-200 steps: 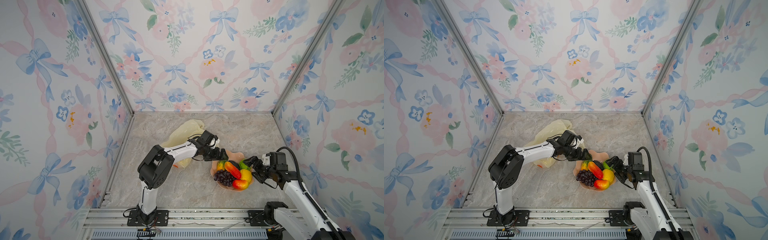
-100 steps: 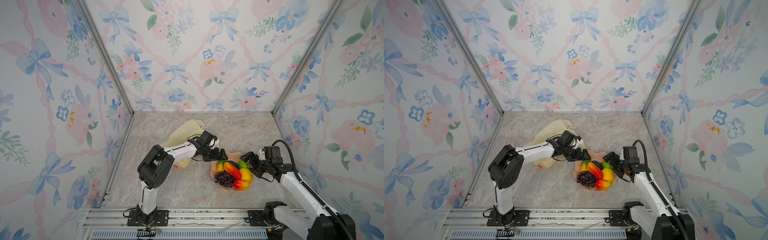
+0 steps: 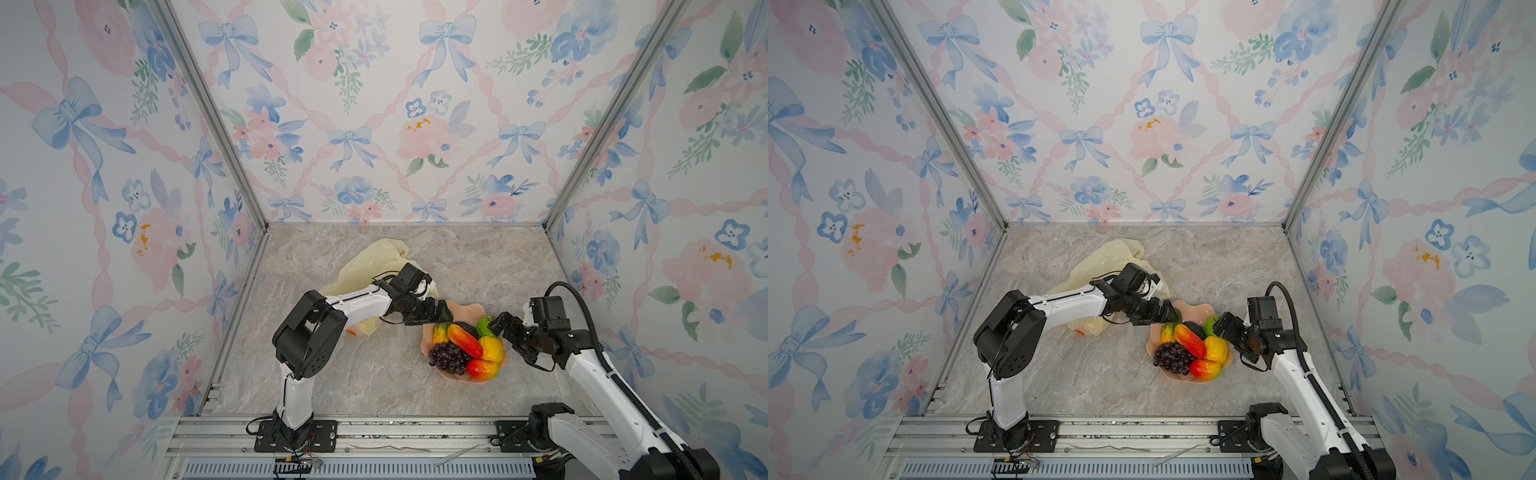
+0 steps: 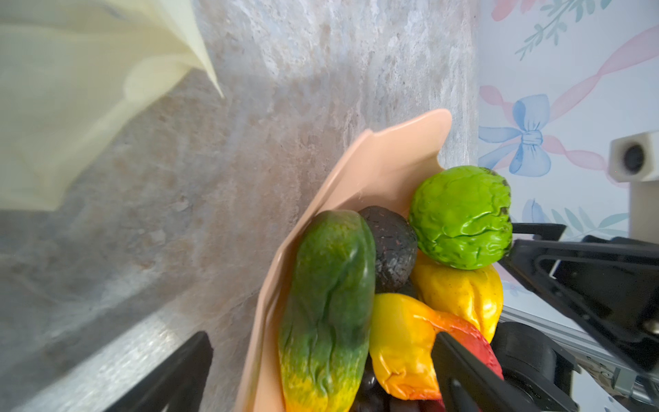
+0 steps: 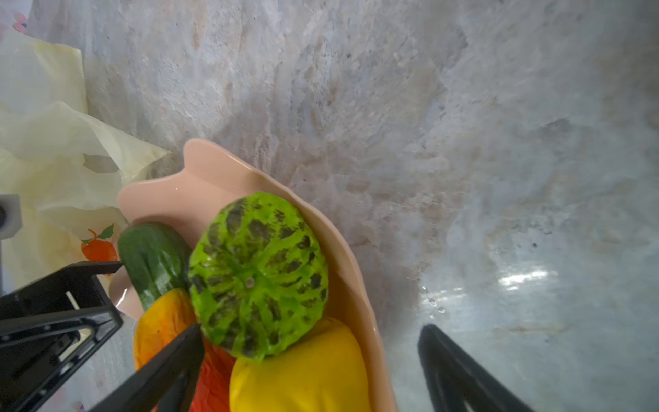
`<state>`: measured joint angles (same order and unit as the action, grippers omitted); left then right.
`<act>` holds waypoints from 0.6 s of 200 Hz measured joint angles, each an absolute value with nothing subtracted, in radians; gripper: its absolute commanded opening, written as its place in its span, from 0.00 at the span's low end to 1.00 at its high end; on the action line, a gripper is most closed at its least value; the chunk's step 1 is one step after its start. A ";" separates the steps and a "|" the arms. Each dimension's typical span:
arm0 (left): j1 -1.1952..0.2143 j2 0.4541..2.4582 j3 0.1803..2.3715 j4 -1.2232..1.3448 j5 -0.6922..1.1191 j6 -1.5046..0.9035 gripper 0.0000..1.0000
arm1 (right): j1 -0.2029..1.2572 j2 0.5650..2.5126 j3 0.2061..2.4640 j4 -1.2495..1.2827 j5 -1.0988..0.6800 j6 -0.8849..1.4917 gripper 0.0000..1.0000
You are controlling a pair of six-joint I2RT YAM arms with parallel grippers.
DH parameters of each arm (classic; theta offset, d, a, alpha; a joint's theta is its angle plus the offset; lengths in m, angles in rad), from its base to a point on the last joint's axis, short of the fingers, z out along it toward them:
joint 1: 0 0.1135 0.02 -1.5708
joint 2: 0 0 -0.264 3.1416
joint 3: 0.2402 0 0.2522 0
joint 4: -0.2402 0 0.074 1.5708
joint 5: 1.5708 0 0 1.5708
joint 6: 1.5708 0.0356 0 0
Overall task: Place the fruits into the plastic bag
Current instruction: Move the plate to the center of the table.
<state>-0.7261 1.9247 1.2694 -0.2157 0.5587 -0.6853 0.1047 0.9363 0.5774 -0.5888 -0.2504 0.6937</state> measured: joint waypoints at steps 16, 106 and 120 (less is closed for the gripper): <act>-0.726 1.918 1.264 -0.216 0.559 -0.686 0.98 | 0.105 0.923 0.542 -0.538 -0.286 0.690 0.96; -0.727 1.912 1.259 -0.216 0.566 -0.712 0.98 | 0.102 0.934 0.492 -0.380 -0.352 0.700 0.96; -0.727 1.912 1.259 -0.215 0.567 -0.717 0.98 | 0.109 0.944 0.492 -0.363 -0.352 0.710 0.96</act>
